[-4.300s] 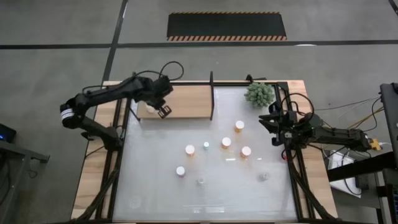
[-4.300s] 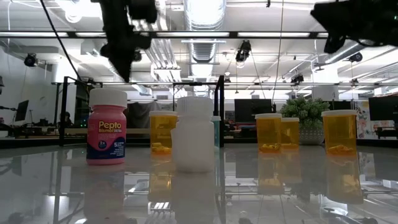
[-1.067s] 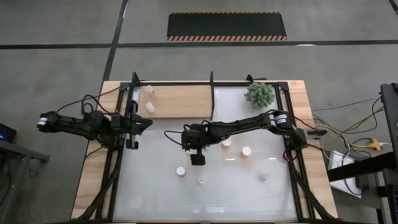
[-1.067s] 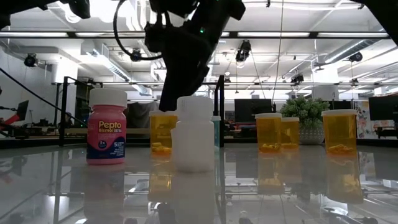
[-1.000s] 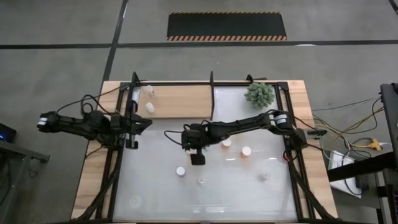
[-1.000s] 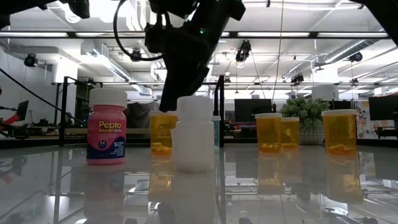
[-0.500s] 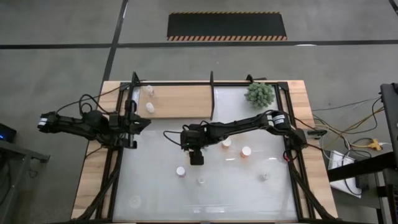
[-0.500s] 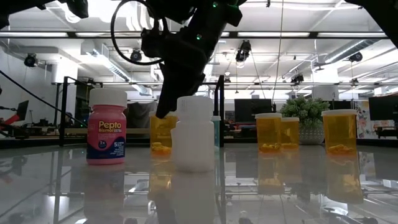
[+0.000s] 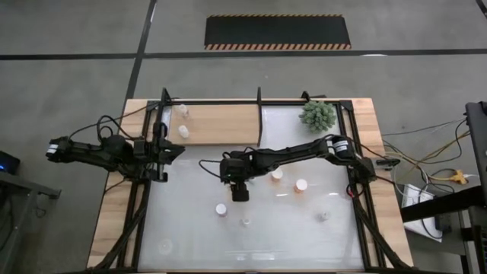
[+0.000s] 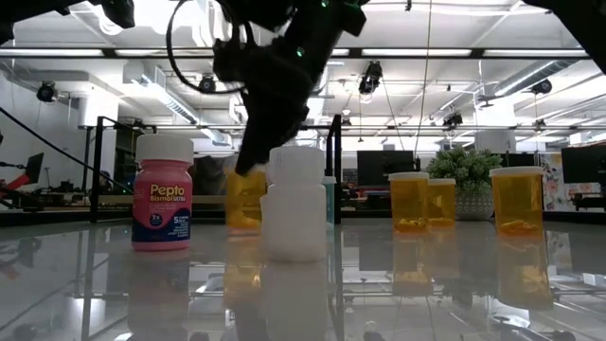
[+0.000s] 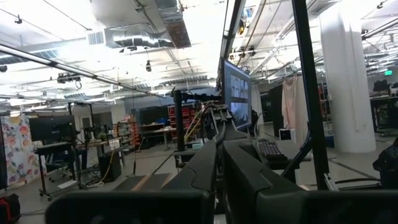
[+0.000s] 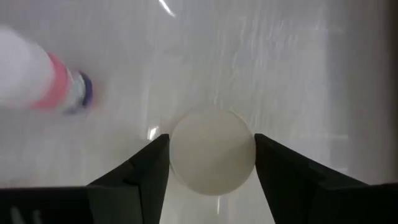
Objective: Pick and place medicine bottles onto shelf by color
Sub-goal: Put the left orange pill bottle on the shelf
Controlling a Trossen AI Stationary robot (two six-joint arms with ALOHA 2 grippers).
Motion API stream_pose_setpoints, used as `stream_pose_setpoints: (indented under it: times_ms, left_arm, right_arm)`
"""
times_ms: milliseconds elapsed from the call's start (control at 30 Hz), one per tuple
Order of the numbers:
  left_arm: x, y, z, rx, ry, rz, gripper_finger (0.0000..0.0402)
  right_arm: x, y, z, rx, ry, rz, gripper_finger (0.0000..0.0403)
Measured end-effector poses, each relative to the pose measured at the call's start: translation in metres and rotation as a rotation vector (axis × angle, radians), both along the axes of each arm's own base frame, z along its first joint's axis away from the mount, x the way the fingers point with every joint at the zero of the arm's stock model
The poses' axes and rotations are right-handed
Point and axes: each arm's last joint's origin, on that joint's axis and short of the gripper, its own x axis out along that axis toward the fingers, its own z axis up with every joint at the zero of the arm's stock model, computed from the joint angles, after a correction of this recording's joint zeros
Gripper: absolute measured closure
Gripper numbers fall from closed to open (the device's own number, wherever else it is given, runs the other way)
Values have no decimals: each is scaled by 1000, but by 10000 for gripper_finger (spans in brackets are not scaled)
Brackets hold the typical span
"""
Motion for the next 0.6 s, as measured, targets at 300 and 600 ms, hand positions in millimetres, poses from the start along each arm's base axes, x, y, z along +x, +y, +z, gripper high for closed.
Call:
stream_pose_setpoints:
  times_ms: [300,600]
  left_arm:
    - [-1,0,1,-1,-9,0,392]
    - [-1,0,1,15,-15,6,392]
  right_arm:
    - [13,-47,72,-22,-160,-76,202]
    - [8,-123,115,-86,-289,-177,209]
